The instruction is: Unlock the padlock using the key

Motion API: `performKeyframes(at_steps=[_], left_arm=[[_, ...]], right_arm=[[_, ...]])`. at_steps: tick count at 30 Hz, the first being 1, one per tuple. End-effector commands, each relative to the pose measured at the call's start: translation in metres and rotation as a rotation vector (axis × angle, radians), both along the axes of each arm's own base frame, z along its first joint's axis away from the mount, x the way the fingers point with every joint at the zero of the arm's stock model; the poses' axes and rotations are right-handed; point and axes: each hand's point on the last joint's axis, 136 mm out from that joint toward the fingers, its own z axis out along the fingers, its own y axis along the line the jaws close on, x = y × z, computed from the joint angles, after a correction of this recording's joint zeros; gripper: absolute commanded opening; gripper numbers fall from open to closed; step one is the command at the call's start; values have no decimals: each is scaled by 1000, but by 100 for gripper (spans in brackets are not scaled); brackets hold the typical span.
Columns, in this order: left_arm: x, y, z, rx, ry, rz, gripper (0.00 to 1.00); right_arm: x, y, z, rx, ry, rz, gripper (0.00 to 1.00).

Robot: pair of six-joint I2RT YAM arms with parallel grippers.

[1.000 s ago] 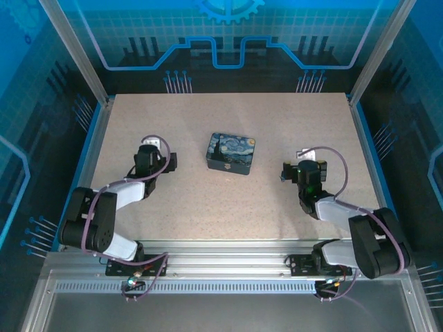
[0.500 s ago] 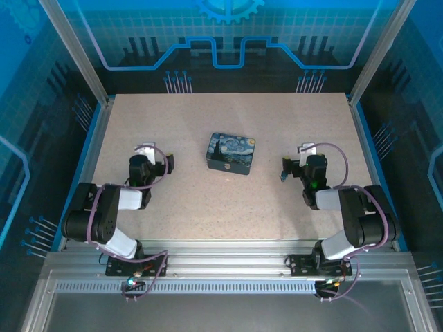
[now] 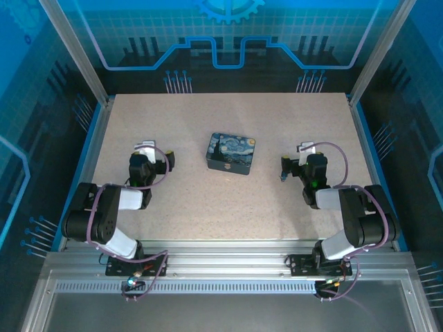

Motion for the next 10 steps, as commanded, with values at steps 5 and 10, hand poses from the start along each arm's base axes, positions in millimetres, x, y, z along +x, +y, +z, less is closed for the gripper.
performKeyframes(at_steps=[5, 10], left_arm=[[-1, 1, 0, 20, -8, 4, 99], [-1, 1, 0, 18, -11, 4, 99]], right_arm=[[7, -3, 11, 17, -31, -9, 100], [7, -3, 11, 18, -33, -8, 100]])
